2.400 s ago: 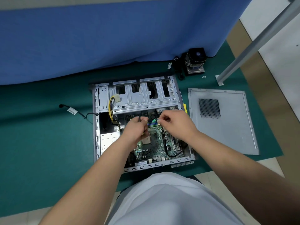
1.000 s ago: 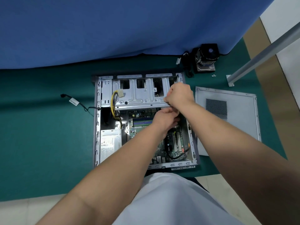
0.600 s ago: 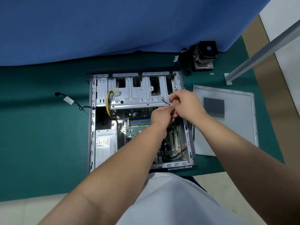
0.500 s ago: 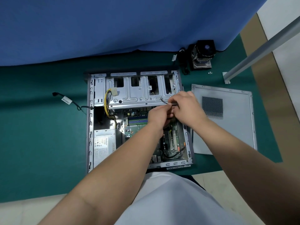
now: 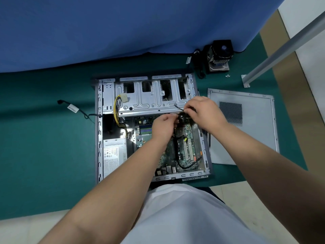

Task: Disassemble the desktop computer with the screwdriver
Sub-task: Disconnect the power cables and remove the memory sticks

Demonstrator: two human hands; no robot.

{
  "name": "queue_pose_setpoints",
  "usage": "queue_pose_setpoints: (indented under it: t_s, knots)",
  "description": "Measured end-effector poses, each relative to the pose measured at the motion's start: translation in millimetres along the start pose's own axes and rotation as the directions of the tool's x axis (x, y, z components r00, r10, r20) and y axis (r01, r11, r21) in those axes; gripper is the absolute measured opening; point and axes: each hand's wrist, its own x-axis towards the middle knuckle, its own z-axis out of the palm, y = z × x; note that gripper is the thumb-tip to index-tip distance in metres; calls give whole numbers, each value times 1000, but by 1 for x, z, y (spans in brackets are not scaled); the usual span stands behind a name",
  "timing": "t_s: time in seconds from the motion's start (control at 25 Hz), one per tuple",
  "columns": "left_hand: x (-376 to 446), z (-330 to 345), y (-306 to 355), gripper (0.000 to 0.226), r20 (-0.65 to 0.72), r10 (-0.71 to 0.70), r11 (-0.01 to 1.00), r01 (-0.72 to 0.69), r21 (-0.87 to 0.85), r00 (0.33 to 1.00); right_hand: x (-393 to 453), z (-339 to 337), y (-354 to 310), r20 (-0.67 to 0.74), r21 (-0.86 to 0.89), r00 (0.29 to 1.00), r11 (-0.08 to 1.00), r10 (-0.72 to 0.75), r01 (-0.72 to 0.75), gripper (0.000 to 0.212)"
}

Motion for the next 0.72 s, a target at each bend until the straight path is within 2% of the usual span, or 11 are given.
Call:
queue_pose_setpoints:
  t_s: [0.12,0.16,0.2,0.24,0.28,0.36,0.44,0.56,0.72]
  knots:
    - [2,-11,-15,20,19,140,963,-140,232,990,3,2,-2,35,-15,999,1000,-16,17,17]
    - [3,-15,-20,20,56,199,919,-206,337,978,4,3,-3,26,-19,1000,1000,-7,7,14]
    - [6,-18,-26,22,117,262,828,-285,483,958,3,3,-4,12,-22,1000,1000,10,-9,12]
    - [9,-22,-31,26,199,310,669,-362,650,930,3,4,-4,-1,-19,1000,999,32,-32,10]
    - [11,-25,-35,30,292,324,461,-420,782,900,3,3,-6,-15,-10,998,998,55,-55,9]
    - [14,-31,-38,38,443,268,93,-481,872,855,5,2,-11,-30,4,993,994,111,-111,8]
    - [17,-33,-39,38,511,198,-115,-498,860,837,11,0,-16,-30,-24,986,987,161,-162,10]
    - [18,-34,-42,31,551,197,-260,-499,827,811,23,-3,-26,22,-93,978,974,209,-206,15]
    - [20,-40,-39,26,570,274,-237,-520,820,775,35,-6,-36,75,-111,962,961,264,-255,20]
